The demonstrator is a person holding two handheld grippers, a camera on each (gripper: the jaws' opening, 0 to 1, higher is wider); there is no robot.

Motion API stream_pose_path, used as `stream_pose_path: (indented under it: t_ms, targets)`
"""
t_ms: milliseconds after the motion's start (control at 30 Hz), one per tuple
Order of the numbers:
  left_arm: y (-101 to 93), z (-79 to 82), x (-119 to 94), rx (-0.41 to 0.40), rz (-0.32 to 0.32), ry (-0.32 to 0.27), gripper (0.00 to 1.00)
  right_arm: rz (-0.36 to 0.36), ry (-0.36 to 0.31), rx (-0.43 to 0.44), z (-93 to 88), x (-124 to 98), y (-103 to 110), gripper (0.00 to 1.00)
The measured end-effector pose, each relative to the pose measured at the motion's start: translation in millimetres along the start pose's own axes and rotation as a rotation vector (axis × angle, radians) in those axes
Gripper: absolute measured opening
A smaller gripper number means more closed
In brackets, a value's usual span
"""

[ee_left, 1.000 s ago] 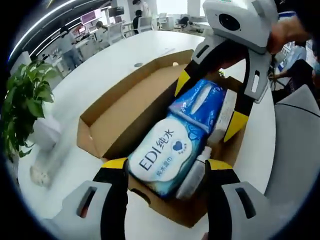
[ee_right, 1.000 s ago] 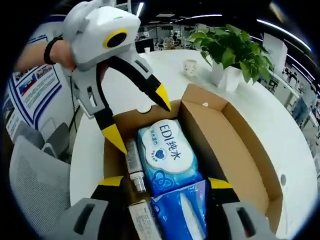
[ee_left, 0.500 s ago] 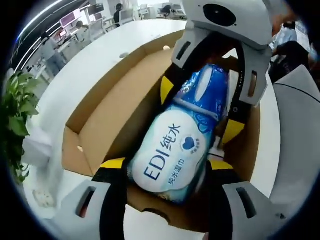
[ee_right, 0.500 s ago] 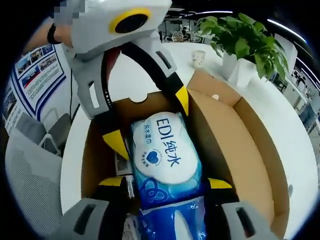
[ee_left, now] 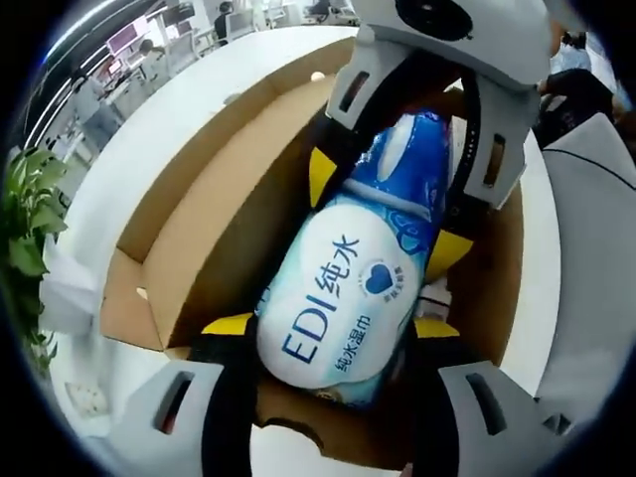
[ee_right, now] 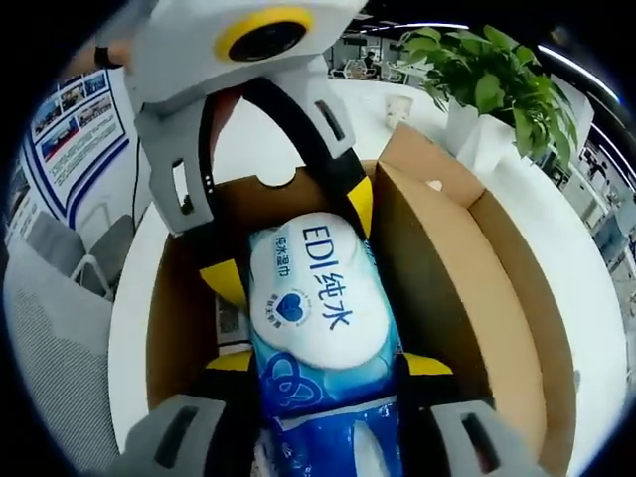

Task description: Operate the shoe box by opening the lid, removing the specified soft item, and placing it in the target area until the item is outside and the box remains undamaged.

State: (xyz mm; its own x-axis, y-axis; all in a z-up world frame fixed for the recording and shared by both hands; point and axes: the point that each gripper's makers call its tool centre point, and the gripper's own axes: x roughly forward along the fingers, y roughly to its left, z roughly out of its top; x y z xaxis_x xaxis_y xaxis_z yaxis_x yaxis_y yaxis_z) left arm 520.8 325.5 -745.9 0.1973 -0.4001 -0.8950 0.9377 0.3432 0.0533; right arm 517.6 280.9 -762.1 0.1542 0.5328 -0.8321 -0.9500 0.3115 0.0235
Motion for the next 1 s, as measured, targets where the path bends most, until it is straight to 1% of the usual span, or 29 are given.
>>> stream_pose_path:
  t_ms: [67,167,233,300,400,467,600,733,1000]
  targets:
    - [-5.8,-2.0,-2.4,0.012,-0.011,0.007,0.58,0.001,0.002,-0.019,-1.3,-0.1,3.3,0.53]
    - [-5.3,-2.9,-3.3,0.043,-0.017,0.014,0.58,-0.003,0.011,-0.034,-1.0,0.2,4.0,0.54]
    - [-4.9,-2.0,-2.9,0.056,-0.024,0.016,0.59,-0.007,0.027,-0.05,-0.9,1.8,3.5,0.55]
    - [-5.6,-0.9,-1.7,0.087,-0.031,0.026,0.58,-0.013,0.057,-0.097,-3.7,3.7,3.1,0.57]
    - [-4.8,-4.6,3.9,0.198,-0.039,0.067,0.59,-0.012,0.075,-0.151,-6.2,7.8,3.7,0.6]
    - [-4.8,-10.4,8.5,0.238,-0.048,0.102,0.61,-0.017,0.081,-0.16,-7.5,9.4,1.5,0.6]
    - [-2.3,-8.6,12.9,0.234,-0.053,0.091,0.62,-0.009,0.079,-0.15,-7.8,12.6,0.4,0.61]
    - [-4.5,-7.8,18.7,0.253,-0.062,0.083,0.62,-0.002,0.082,-0.182,-9.6,15.1,2.8,0.61]
    - [-5.0,-5.7,24.3,0.266,-0.088,0.056,0.63,0.019,0.083,-0.19,-8.9,18.0,3.1,0.62]
